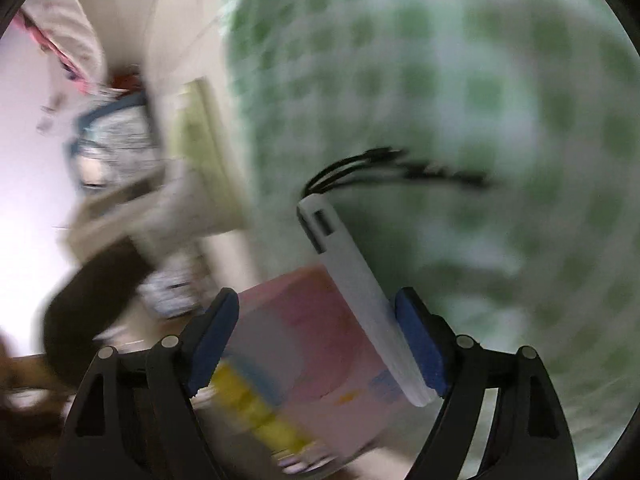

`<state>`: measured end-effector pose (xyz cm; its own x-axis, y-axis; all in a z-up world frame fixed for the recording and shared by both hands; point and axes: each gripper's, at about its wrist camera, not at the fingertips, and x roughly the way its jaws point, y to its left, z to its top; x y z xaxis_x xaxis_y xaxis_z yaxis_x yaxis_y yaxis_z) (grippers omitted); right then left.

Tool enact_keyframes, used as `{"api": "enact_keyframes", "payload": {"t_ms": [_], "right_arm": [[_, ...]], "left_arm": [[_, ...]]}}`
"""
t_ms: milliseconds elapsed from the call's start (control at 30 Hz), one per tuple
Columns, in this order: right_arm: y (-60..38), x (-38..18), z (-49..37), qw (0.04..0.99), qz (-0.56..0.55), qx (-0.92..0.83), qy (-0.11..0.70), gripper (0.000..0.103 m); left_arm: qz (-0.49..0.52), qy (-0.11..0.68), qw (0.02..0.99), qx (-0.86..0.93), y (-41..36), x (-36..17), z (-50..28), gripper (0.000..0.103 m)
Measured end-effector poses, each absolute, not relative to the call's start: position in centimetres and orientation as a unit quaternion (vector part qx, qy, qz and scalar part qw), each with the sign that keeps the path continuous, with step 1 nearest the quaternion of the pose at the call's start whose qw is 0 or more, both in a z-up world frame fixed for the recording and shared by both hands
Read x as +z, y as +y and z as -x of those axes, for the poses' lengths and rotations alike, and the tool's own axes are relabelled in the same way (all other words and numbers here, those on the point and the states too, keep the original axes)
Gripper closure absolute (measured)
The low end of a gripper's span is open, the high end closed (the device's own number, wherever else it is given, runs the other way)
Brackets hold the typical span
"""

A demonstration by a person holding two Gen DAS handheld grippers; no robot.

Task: Organize rigid objects
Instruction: 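Carry the power bank with its cable into the box and open the right gripper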

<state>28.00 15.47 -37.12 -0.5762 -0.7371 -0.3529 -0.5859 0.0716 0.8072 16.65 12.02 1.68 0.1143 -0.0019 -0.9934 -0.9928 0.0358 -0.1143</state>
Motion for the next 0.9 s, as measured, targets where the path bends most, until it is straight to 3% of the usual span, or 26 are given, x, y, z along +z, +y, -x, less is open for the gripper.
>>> {"api": "enact_keyframes", "payload": {"t_ms": [67,167,267,333,500,633,900], "right_arm": [[14.6,-36.8,-27.6,0.125,-0.440,-0.496,-0.738,0.021],[12.9,-36.9,-25.3,0.087,-0.510,-0.537,-0.666,0.018],[12.7,-37.0,-24.3,0.021,-0.550,-0.567,-0.613,0.031],[12.6,-36.6,-23.9,-0.001,-0.558,-0.587,-0.587,0.068],[11.8,-36.0,-23.3,-0.040,-0.578,-0.601,-0.550,0.074],[9.5,-32.4,-22.2,-0.069,-0.571,-0.612,-0.543,0.076],[11.0,-21.2,-28.4,-0.164,-0.411,-0.641,-0.627,0.077]], "left_arm": [[0.520,0.483,0.533,0.460,12.0,1.4,-16.7,0.019],[0.524,0.487,0.530,0.456,12.1,1.1,-16.8,0.019],[0.526,0.488,0.529,0.453,12.2,1.0,-17.0,0.019],[0.524,0.489,0.531,0.452,12.2,0.9,-17.1,0.019],[0.522,0.488,0.530,0.456,12.5,0.8,-17.0,0.019],[0.528,0.484,0.517,0.469,12.7,0.7,-16.2,0.019],[0.525,0.459,0.526,0.486,11.5,2.6,-15.5,0.019]]}}
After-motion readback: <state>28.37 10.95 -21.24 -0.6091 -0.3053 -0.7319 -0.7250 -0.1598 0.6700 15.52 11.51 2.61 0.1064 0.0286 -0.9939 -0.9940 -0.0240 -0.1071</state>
